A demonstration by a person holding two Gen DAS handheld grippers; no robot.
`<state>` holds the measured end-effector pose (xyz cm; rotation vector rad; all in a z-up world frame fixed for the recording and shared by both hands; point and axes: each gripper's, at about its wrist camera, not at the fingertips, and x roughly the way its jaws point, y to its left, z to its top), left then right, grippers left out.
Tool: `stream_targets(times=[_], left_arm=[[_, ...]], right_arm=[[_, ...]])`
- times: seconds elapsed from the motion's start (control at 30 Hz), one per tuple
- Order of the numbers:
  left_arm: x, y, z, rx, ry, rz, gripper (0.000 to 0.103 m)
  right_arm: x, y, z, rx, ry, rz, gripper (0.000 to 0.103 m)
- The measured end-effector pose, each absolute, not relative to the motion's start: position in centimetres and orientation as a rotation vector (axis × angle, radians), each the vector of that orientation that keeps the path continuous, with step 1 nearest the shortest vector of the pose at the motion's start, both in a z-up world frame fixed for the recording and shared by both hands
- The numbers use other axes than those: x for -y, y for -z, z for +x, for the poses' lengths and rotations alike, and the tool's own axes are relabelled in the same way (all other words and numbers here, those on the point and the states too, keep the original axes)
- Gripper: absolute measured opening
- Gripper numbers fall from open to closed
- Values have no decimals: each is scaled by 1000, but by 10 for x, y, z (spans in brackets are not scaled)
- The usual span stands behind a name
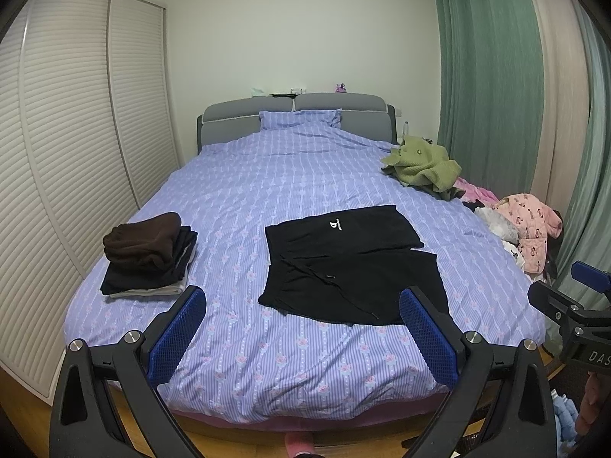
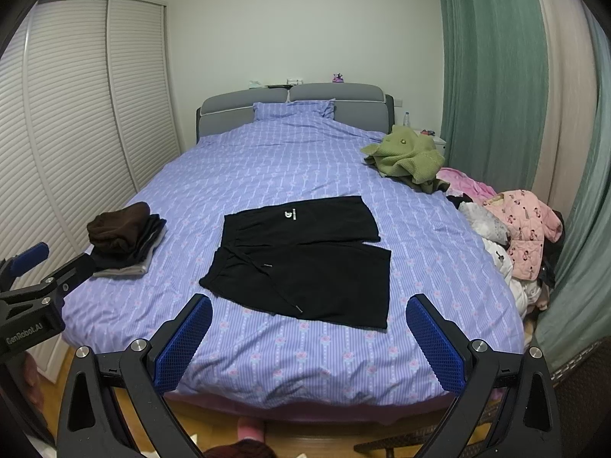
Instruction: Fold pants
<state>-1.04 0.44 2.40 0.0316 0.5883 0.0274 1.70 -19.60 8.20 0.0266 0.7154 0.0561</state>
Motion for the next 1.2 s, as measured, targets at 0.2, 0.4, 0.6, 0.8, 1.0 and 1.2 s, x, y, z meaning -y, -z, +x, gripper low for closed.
stream_targets(times=[0.2, 0.4, 0.6, 0.8, 1.0, 1.2], left_arm=[[-5, -23, -13, -584, -26, 32, 103], [-5, -21, -14, -588, -27, 30, 103], [-7, -14, -9, -607, -29, 29, 103], [-12, -2, 4, -636, -39, 26, 103], [-29, 23, 34, -691, -58, 29, 103], [-53, 60, 93, -767, -53, 25, 103]], right_arm=[[196, -83, 17, -716, -56, 26, 103], [195, -82, 17, -722, -53, 23, 103], [192, -76, 23, -742, -58, 21, 103], [189, -65, 33, -773, -51, 21, 103], [186, -36, 58, -841, -29, 53, 103], [179, 10, 108, -952, 29, 119, 103]])
